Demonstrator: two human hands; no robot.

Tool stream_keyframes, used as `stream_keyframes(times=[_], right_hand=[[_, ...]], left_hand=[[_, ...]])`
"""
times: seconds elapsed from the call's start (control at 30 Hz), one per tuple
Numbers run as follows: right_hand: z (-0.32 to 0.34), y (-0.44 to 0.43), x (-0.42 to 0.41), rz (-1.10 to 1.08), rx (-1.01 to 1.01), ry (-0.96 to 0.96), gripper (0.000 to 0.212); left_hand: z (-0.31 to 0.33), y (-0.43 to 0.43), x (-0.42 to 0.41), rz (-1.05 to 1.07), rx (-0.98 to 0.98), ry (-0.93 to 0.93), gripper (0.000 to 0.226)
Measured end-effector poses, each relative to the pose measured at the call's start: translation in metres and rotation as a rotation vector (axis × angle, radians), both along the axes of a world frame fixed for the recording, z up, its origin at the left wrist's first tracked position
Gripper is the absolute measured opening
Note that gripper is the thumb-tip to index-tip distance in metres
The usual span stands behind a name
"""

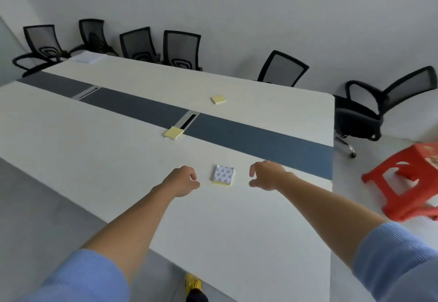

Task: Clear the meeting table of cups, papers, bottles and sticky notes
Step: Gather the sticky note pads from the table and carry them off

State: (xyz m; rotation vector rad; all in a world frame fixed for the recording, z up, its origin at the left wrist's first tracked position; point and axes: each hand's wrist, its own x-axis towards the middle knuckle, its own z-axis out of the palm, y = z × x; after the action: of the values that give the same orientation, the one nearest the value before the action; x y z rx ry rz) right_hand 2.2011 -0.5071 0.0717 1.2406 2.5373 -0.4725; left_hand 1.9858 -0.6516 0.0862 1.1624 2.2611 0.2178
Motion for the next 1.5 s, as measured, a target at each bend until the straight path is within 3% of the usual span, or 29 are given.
stream_keyframes(times=[0.13,0.33,0.63,0.77,0.9,1.0,1.07,1.2,1.3,1.4,1.5], right_hand=[[-0.044,0.027,-0.049,-0.020,-0.043,-0.023,0.042],[-0.106,0.074,-0.119,-0.097,-0.064,-0.035,0.058],[-0.175,0.091,-0.175,-0.315,-0.202,-0.164,0.094],[-0.179,0.088,-0.174,-0.423,-0.236,-0.204,0.087],[-0.174,0.077,-0.181,-0.414,-0.142,-0.214,0.075],[-0.164,0.068,-0.189,-0.415,-0.093,-0.161,0.046],[-0.154,0.069,-0.197,-0.495,-0.181,-0.046,0.028],[-0.125,0.076,-0.229,-0.732,-0.509,0.423,0.023],[-0.103,0.081,-0.264,-0.775,-0.655,0.576,0.025],[-0.099,0.098,-0.305,-0.773,-0.711,0.599,0.031],[-0.106,0.115,-0.338,-0.806,-0.783,0.577,0.038]], left_hand=[[-0.047,0.034,-0.047,-0.036,-0.092,-0.017,0.033],[-0.121,0.099,-0.112,-0.255,-0.186,0.041,0.041],[-0.197,0.106,-0.157,-0.586,-0.371,0.278,0.077],[-0.198,0.106,-0.158,-0.615,-0.401,0.284,0.082],[-0.191,0.114,-0.161,-0.614,-0.425,0.196,0.081],[-0.174,0.119,-0.176,-0.500,-0.427,-0.006,0.070],[-0.164,0.119,-0.184,-0.337,-0.382,-0.173,0.064],[-0.150,0.108,-0.197,0.202,-0.203,-0.662,0.036],[-0.137,0.115,-0.219,0.468,-0.122,-0.945,0.039],[-0.128,0.139,-0.257,0.545,-0.021,-1.042,0.039],[-0.125,0.163,-0.289,0.537,0.016,-1.013,0.029]])
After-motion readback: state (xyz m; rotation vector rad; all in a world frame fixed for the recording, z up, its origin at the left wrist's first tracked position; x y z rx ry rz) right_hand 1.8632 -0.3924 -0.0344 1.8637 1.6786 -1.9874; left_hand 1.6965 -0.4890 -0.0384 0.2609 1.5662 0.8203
